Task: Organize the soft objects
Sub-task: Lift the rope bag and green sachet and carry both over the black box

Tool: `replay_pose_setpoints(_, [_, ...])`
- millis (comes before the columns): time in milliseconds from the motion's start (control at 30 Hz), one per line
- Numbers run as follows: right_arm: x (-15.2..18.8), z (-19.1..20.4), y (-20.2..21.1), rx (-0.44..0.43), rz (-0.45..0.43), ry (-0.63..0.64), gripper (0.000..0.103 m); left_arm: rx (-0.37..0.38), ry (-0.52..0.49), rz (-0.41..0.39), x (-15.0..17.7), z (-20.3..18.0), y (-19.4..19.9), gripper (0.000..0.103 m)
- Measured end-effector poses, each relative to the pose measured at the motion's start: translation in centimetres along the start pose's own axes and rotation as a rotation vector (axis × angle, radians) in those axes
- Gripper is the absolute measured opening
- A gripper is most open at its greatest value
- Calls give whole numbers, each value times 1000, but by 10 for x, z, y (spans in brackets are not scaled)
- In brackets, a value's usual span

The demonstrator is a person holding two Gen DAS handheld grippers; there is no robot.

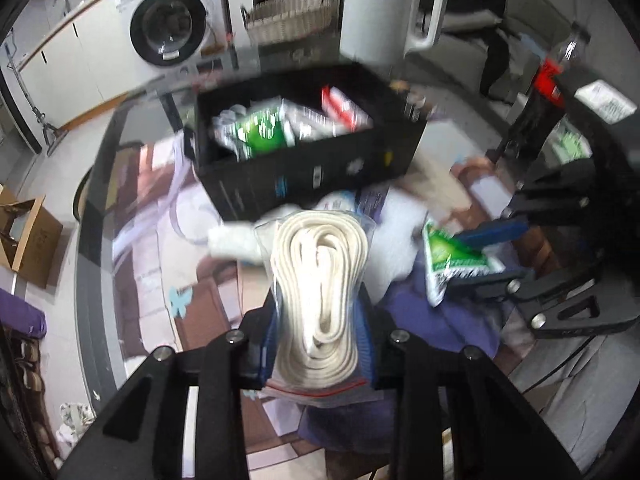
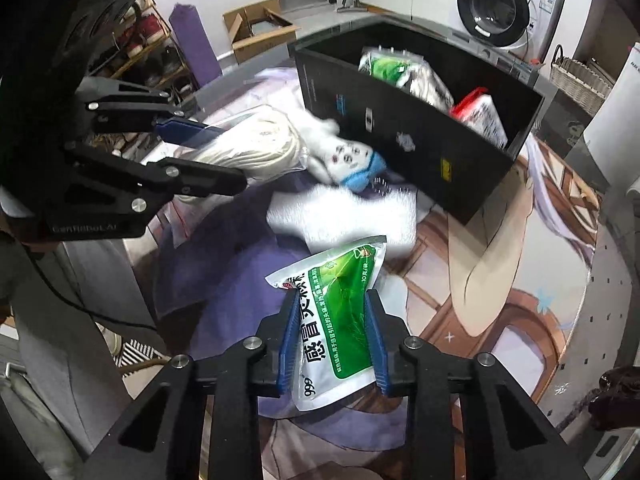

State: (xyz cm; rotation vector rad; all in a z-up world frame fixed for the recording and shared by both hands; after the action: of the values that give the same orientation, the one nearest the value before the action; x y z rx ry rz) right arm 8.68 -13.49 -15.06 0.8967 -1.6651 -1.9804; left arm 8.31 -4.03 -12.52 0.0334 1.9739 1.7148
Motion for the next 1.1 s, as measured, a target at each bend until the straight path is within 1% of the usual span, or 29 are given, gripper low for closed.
replay_pose_setpoints(100, [-2,-2,10,4,-29,-6,31,-5,24,-88,-9,6,18,31])
replay_pose_setpoints(167, [-4,-4,21,9,-67,-16,31,-15,33,-150,-15,9,30,31])
replay_pose_setpoints(267, [-6,-8,36,15,-114,-38,31,-21,54,-197,-27,10,43,31])
replay_pose_setpoints(367, [-13,-11,55,32,-183,-64,31,-22,73,-245,-37,10,53,31])
replay_pose_setpoints(467, [-20,-12,77,51,-278,-94,31,-46,76,-297,-44,8,65,31])
replay_pose_setpoints(533, [-23,-13,92,75,-360,-103,31,-30,80,-332,-49,7,73,31])
replay_pose_setpoints(567, [-25,-14,101,102,-398,-108,31,-25,84,-350,-51,7,78,31])
replay_pose_setpoints(633, [-25,-17,117,127,-474,-122,31,-29,92,-410,-55,6,92,31])
replay_pose_setpoints(700, [-27,-17,130,147,-534,-126,31,-61,98,-485,-57,6,107,31])
replay_pose_setpoints(800, [-27,-14,153,184,-647,-129,31,-92,110,-579,-58,7,126,31])
replay_pose_setpoints(900, [-23,-10,174,208,-753,-125,31,-94,145,-635,-61,14,139,31])
replay_pose_setpoints(967, [-20,-4,186,233,-811,-119,31,-92,172,-674,-60,20,148,31])
replay_pose_setpoints(1100, [-11,4,213,265,-934,-122,31,-129,178,-753,-48,24,164,31])
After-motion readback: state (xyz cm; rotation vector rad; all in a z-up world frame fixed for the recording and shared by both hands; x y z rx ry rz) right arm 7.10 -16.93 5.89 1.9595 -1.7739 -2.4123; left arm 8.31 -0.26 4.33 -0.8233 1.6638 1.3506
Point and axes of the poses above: each gripper's, at about its wrist camera, not at the fingertips, and y roughly against the way its jaws point, z to its left, x to its underside, the point moved 5 cm from there along -y, roughly the way its jaws point, and after that the axes turned 10 degrees about z, right-handed, at the moved point
